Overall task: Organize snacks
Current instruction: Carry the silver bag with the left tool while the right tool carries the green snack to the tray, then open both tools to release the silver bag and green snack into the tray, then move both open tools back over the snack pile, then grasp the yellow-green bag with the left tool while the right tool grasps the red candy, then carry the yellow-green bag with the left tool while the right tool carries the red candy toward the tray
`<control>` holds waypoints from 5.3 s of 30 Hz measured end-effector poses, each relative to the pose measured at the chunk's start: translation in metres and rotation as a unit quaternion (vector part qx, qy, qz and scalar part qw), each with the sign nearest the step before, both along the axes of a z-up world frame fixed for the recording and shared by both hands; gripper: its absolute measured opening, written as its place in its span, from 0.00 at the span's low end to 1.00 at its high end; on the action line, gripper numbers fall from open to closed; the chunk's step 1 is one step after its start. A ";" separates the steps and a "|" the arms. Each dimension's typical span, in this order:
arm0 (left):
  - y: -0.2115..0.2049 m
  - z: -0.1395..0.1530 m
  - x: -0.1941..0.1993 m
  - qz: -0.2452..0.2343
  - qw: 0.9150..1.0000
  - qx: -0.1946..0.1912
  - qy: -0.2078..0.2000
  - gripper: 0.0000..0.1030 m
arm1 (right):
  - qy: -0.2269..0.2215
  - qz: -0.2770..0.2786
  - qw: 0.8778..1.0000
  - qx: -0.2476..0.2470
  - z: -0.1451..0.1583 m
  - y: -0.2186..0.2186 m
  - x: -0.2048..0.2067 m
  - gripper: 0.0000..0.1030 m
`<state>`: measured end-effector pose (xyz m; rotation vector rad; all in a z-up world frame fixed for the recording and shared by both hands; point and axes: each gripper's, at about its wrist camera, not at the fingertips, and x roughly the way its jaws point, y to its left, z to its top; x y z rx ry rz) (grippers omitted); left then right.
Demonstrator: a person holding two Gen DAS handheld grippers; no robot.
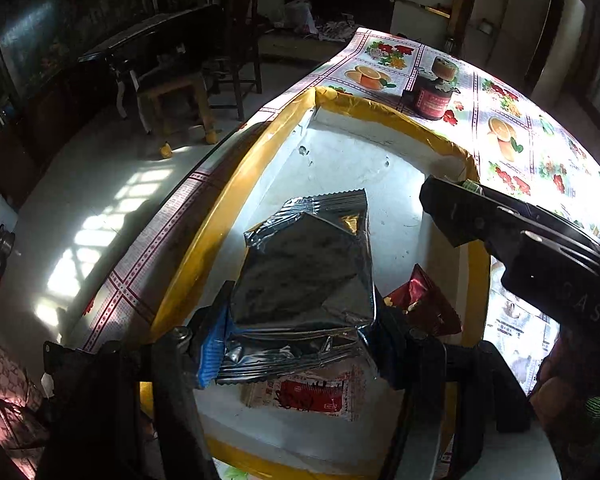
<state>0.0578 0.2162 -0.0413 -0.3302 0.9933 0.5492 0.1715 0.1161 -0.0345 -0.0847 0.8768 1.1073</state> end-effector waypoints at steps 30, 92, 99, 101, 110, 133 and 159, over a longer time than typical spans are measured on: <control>-0.005 -0.008 -0.001 -0.006 0.999 -0.015 0.031 0.65 | -0.075 0.006 0.994 -0.085 -0.003 -0.008 -0.014 0.63; -0.282 -0.037 0.127 -0.275 0.960 -0.043 0.037 0.63 | 0.003 -0.318 0.945 -0.077 -0.038 -0.365 0.044 0.73; -0.275 -0.036 0.121 -0.276 0.960 -0.034 0.038 0.53 | -0.018 -0.270 0.957 -0.108 -0.036 -0.347 0.035 0.51; -0.271 -0.036 0.117 -0.276 0.960 -0.034 0.039 0.52 | 0.002 -0.237 0.967 -0.094 -0.038 -0.346 0.027 0.31; -0.248 -0.034 0.096 -0.258 0.964 -0.046 0.037 0.50 | 0.035 -0.212 0.975 -0.047 -0.034 -0.351 -0.001 0.24; -0.207 -0.007 0.042 -0.209 0.978 -0.021 0.016 0.47 | 0.076 -0.189 0.978 0.041 -0.025 -0.331 -0.018 0.16; -0.136 0.035 -0.019 -0.113 0.992 0.041 -0.025 0.47 | 0.065 -0.076 0.993 0.060 0.002 -0.221 -0.055 0.15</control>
